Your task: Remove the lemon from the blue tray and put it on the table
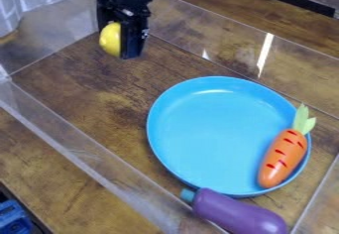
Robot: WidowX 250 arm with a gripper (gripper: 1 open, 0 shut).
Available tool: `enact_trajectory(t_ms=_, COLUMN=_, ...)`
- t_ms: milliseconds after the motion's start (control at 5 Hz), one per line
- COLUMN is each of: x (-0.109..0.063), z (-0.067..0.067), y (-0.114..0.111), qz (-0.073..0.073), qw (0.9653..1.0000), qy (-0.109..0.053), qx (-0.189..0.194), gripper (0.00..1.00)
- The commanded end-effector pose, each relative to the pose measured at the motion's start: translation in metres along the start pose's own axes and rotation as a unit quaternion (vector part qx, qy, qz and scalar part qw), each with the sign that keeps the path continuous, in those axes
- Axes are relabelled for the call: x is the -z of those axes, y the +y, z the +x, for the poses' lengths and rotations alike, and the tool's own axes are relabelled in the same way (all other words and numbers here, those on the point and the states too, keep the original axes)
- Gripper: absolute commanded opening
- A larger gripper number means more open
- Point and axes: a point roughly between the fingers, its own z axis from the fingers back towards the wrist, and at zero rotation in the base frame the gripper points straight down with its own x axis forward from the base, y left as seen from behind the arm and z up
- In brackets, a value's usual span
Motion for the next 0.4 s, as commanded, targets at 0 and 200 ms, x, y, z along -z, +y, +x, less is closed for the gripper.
enact_trajectory(t_ms=0, x=-0.0093, z=-0.003, y=0.0019, qz=0.016, qw=0.9995, qy=-0.022, qx=0.018, gripper=0.0)
enact_trajectory(t_ms=200, x=-0.0076, z=-0.0039, y=-0.0076, qz=0.024, qw=0.9986, qy=-0.02, qx=0.042, gripper=0.0)
